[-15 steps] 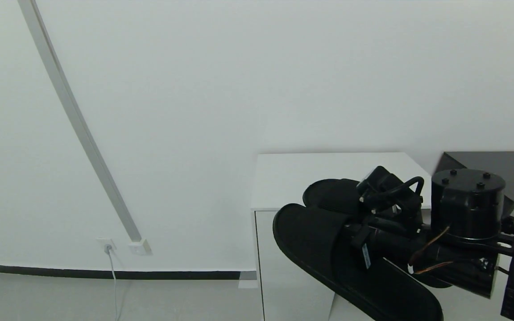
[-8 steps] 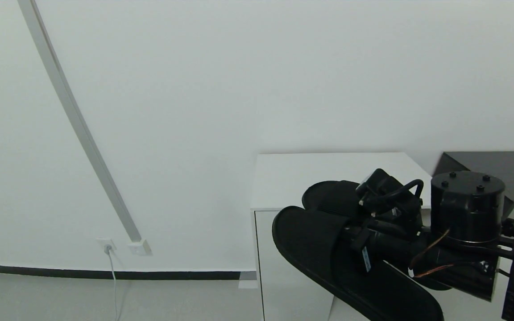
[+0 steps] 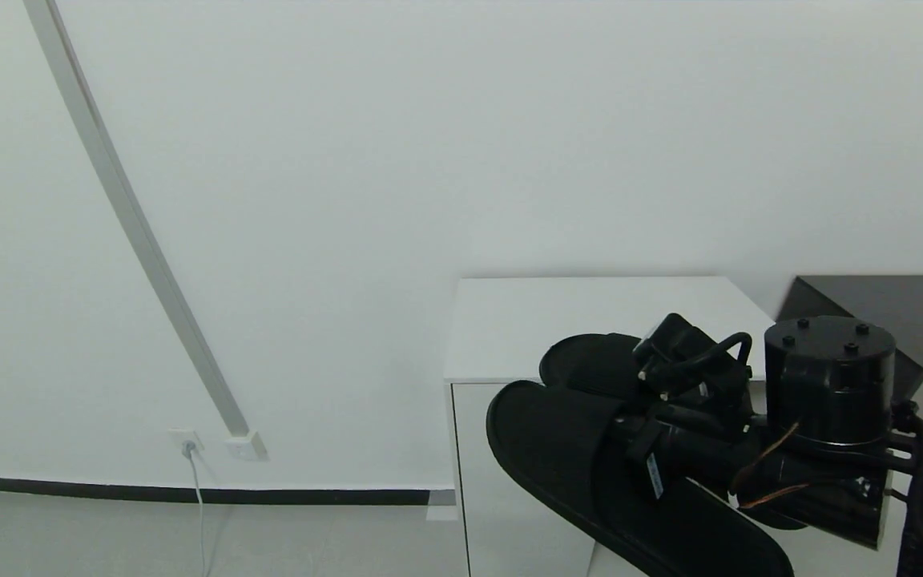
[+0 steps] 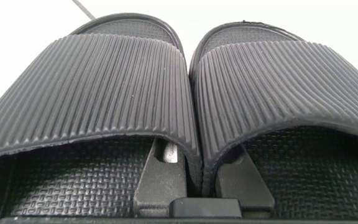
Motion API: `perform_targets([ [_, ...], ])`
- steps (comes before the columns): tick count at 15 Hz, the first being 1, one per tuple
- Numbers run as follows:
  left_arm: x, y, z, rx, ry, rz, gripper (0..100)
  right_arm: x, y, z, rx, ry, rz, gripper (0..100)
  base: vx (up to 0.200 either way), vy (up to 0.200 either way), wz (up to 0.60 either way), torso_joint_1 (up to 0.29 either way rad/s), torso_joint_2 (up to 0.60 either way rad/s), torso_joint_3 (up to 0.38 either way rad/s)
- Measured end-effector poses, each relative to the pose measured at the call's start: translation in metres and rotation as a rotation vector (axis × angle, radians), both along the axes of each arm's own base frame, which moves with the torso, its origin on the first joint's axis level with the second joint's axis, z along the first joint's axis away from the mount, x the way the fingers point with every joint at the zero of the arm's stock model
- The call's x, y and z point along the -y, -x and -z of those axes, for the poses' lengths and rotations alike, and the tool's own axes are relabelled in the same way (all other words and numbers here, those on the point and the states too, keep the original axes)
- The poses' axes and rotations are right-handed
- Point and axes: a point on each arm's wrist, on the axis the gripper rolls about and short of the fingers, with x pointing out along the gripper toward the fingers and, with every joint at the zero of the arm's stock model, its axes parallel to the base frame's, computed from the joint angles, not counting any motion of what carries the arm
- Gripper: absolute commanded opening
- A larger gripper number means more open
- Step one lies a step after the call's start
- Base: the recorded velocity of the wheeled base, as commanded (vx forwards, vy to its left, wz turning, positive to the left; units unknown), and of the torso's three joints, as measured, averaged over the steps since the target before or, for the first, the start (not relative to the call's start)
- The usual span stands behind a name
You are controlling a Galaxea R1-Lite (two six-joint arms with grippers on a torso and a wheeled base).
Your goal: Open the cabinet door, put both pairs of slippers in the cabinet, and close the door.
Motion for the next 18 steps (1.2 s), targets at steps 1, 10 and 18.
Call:
perform_targets([
  [1, 0.0000, 0.0000, 0.0000, 0.000, -0.001, 0.000, 0, 0.0003, -0.0005, 0.0008, -0.003, 0.002, 0.003, 0, 0.000, -0.200, 0.00, 0.007, 0.01, 0.002],
  [10, 0.0000, 0.0000, -0.0002, 0.001, -0.002, 0.001, 0, -0.0004, 0.0004, 0.0027, -0.014, -0.001, 0.002, 0, 0.000, -0.200, 0.00, 0.003, 0.00, 0.004],
  [18, 0.0001, 0.0000, -0.0002, 0.001, -0.001, 0.000, 0, 0.0006, 0.0007, 0.0052, -0.025, -0.004, 0.006, 0, 0.000, -0.100, 0.00, 0.003, 0.00, 0.001],
])
